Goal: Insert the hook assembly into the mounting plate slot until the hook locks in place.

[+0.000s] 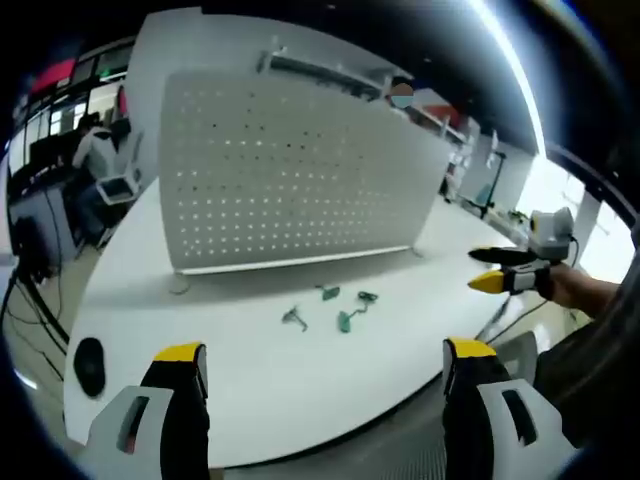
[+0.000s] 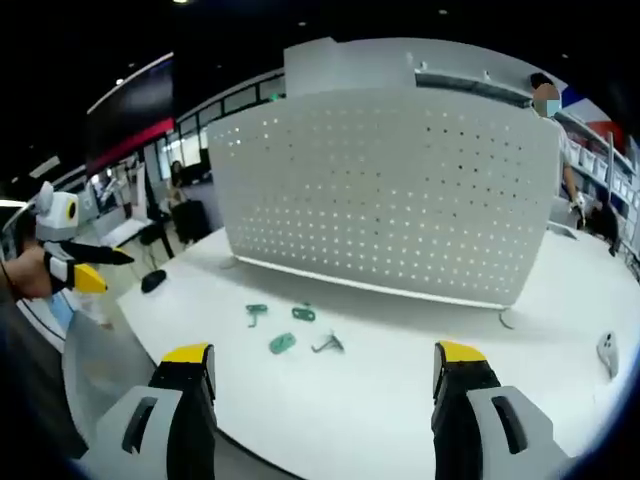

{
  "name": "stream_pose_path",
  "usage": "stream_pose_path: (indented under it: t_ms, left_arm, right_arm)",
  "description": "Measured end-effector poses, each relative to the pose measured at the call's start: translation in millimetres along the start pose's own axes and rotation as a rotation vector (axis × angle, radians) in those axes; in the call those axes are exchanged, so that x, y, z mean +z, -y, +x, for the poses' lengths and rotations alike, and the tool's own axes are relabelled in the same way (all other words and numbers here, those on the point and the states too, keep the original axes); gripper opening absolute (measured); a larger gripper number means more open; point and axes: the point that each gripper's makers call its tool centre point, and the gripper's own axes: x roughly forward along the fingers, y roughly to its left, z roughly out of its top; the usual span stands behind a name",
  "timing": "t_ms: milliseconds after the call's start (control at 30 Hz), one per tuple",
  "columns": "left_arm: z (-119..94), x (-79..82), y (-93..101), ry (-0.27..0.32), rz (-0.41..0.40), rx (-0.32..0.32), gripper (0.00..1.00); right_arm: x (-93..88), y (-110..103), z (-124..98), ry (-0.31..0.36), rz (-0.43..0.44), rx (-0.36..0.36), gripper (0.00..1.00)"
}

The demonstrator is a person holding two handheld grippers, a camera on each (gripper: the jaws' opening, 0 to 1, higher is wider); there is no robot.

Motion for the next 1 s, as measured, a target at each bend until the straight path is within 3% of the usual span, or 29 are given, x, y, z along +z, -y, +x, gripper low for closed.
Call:
stream_pose_path:
  t_ms: [467,1000]
  left_arm:
    - [-2.8,-4.2,-5.8,0.006,-0.012,0.024,1.0]
    - [0.3,-6.6,-2.4,-0.017,0.013,0.013,1.0]
  right_arm:
    - [6.4,-1.9,5.1,-0.002,-0.025,0.01,0.91]
    - [-2.2,-1.5,1.7,-0.01,-0.005,-0.001,0.91]
